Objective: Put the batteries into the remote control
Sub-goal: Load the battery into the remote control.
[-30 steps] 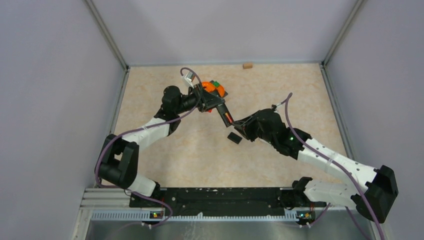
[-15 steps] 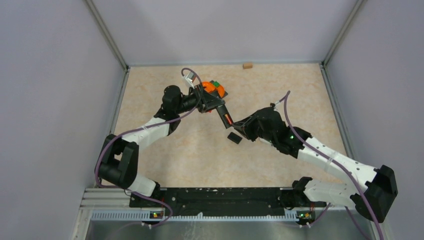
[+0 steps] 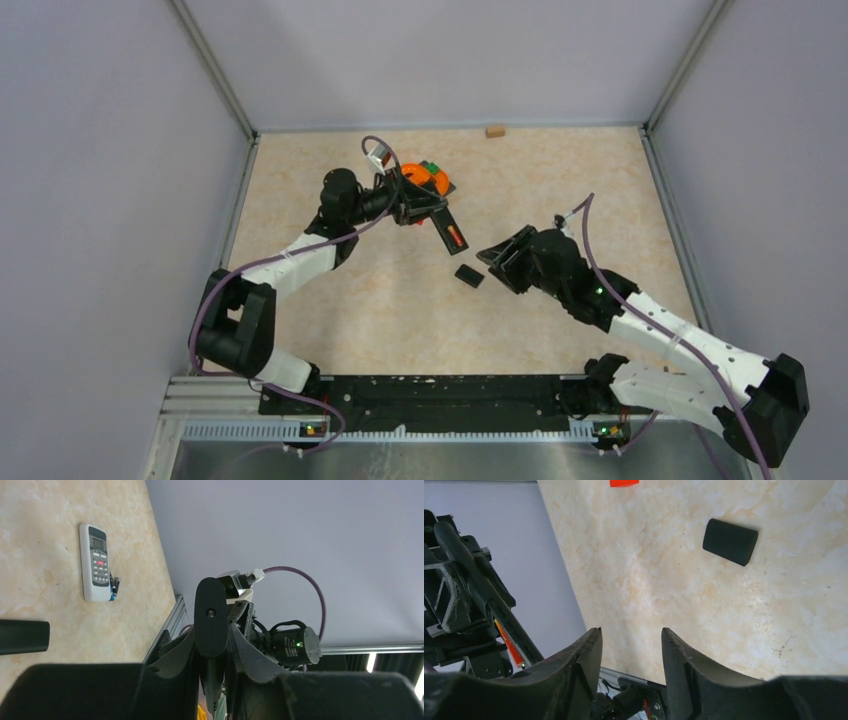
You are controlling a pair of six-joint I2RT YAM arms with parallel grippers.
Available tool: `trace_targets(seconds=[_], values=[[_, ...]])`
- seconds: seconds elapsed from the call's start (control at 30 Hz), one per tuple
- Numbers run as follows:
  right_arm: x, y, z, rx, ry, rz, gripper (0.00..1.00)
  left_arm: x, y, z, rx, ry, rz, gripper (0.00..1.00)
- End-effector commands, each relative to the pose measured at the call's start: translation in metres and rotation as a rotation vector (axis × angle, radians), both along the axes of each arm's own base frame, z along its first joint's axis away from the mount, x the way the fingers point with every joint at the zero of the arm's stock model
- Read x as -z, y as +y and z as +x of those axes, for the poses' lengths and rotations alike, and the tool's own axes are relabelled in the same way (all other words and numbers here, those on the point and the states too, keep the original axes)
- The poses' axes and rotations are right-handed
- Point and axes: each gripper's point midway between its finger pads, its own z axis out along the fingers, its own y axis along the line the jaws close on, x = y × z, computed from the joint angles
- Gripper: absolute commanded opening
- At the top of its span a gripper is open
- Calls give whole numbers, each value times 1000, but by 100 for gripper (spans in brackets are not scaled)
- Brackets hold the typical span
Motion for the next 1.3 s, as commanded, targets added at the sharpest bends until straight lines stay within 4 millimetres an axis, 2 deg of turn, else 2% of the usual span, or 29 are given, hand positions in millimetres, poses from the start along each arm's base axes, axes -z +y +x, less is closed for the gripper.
trace_targets(seconds=[0.0,0.1,0.2,0.33,0.43,0.53,0.67,0.9,1.0,1.13,1.27], values=[[-31,5,5,-44,-180,93,57,-29,2,1,14,-43,-67,0],[-45,8,4,-56,-286,203,71,-32,3,1,17,-29,-92,0],[-63,12,3,-75,-362,275,75,-31,4,0,18,-21,-101,0],[-80,21,0,-125,-427,315,75,-30,5,-1,16,-16,-101,0],[-96,26,-3,-161,-501,351,69,-28,7,3,-10,0,-102,0],[-113,28,-5,-184,-575,374,68,-26,9,5,-34,5,-97,0],[-113,34,1,-200,-562,310,73,-29,9,2,-17,5,-107,0],[-98,54,11,-239,-505,287,76,-37,9,-3,-1,-7,-125,0],[-101,58,14,-240,-519,311,72,-38,10,-5,6,-8,-127,0],[-105,56,18,-209,-527,329,57,-38,10,-6,7,-3,-133,0],[-101,54,21,-185,-510,325,47,-41,10,-6,6,-4,-154,0]])
